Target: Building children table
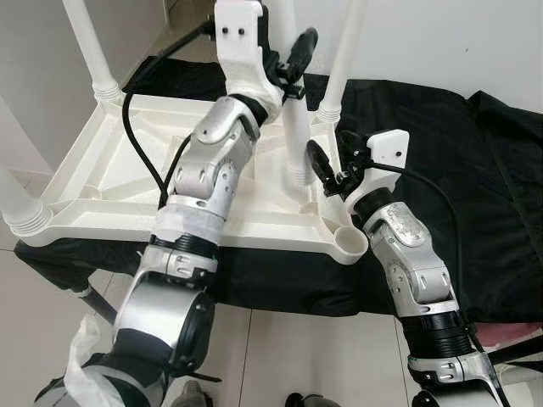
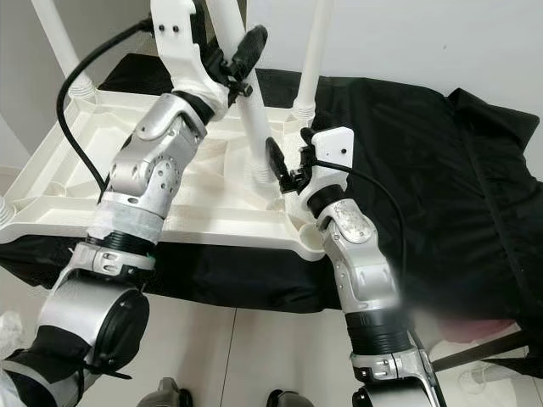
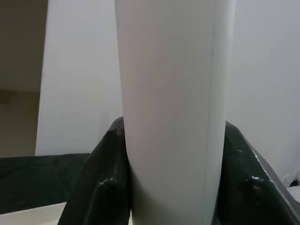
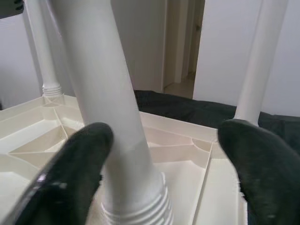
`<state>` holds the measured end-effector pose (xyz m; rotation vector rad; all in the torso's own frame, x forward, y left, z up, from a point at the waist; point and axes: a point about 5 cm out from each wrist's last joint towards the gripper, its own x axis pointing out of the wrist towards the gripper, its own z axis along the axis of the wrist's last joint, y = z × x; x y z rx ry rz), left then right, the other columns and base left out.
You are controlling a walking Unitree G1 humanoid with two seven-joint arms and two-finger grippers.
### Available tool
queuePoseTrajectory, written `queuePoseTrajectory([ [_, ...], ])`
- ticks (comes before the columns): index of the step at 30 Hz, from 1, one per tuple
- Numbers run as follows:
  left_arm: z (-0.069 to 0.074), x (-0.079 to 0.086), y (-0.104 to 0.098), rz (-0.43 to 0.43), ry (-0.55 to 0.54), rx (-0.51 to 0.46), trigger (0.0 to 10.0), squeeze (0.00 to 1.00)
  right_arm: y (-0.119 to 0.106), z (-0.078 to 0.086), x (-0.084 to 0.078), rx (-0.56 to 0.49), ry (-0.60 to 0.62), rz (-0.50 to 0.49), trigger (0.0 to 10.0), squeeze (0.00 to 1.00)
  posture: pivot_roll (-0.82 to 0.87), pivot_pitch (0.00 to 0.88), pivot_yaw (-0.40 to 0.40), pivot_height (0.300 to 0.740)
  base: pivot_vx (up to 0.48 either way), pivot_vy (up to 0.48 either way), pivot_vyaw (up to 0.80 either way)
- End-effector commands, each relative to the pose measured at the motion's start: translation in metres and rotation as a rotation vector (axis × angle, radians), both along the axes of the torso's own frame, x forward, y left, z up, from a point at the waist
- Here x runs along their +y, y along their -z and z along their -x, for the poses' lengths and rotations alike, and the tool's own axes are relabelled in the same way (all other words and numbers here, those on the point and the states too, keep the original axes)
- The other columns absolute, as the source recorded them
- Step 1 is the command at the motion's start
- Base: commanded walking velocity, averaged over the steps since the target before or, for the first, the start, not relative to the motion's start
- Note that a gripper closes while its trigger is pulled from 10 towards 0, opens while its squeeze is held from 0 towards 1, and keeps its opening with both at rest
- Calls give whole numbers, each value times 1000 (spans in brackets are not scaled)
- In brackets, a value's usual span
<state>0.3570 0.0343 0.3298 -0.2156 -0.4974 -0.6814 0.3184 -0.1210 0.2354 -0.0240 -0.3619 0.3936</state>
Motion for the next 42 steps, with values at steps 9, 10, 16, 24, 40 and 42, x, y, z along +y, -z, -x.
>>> queuePoseTrajectory([
  [9, 17, -19, -8, -6, 36, -88, 10000, 0, 6, 0, -5, 43, -20, 97, 10000, 0, -2, 90, -56, 740, 0, 0, 0],
  [10, 18, -21, -8, -6, 39, -91, 10000, 0, 6, 0, -5, 47, -25, 104, 10000, 0, -2, 90, -56, 740, 0, 0, 0],
  [16, 27, -31, -8, -17, 72, -117, 10000, 0, 9, -5, -2, 68, -42, 156, 10000, 0, -2, 92, -62, 740, 0, 0, 0],
  [24, 35, -41, -6, -33, 93, -132, 10000, 0, 3, -17, 5, 53, -38, 191, 10000, 0, 1, 91, -69, 740, 0, 0, 0],
  [40, 39, -47, -7, -39, 93, -145, 10000, 0, -4, -29, 13, 63, -31, 253, 4941, 0, 10, 79, -76, 740, 0, 0, 0],
  [42, 39, -47, -7, -40, 91, -149, 10000, 0, -1, -29, 14, 74, -32, 257, 4235, 0, 10, 78, -75, 740, 0, 0, 0],
])
